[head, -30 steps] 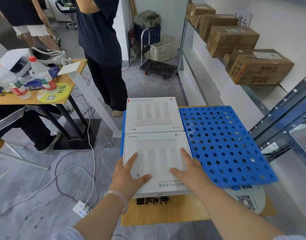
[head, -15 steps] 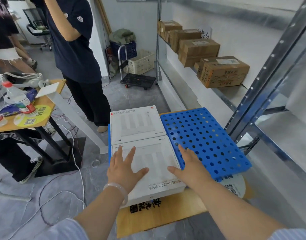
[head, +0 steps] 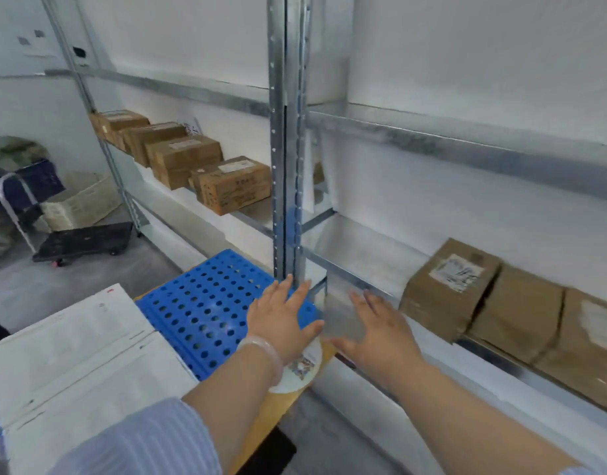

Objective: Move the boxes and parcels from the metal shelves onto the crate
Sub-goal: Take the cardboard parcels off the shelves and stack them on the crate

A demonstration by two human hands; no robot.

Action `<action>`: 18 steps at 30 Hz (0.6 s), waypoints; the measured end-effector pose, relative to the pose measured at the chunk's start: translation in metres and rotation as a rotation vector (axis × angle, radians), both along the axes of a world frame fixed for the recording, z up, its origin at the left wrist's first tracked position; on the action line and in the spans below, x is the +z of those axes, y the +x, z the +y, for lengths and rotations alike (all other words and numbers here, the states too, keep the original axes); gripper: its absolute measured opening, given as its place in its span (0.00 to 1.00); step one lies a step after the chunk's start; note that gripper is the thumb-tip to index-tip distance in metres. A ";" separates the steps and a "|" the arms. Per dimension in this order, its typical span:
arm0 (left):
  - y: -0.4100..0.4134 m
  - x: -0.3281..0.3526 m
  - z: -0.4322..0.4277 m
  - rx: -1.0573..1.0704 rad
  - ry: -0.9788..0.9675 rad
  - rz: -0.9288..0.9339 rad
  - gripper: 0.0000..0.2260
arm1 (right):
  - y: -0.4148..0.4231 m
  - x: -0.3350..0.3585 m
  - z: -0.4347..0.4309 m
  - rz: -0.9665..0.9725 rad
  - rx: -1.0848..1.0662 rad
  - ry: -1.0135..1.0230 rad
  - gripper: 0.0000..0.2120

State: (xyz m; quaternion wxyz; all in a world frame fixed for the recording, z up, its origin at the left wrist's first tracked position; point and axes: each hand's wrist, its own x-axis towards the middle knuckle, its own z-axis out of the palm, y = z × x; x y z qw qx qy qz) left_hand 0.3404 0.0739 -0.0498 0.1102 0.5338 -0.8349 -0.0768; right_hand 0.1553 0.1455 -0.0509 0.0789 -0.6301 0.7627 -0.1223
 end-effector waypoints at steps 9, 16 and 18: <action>-0.204 0.049 0.077 -0.328 -0.079 0.098 0.34 | -0.164 0.047 0.119 0.111 -0.329 -0.159 0.37; -0.357 0.076 0.175 -0.559 -0.010 0.147 0.36 | -0.284 0.081 0.241 0.161 -0.573 -0.259 0.34; -0.395 0.078 0.204 -0.637 0.045 0.175 0.32 | -0.314 0.089 0.278 0.147 -0.633 -0.268 0.33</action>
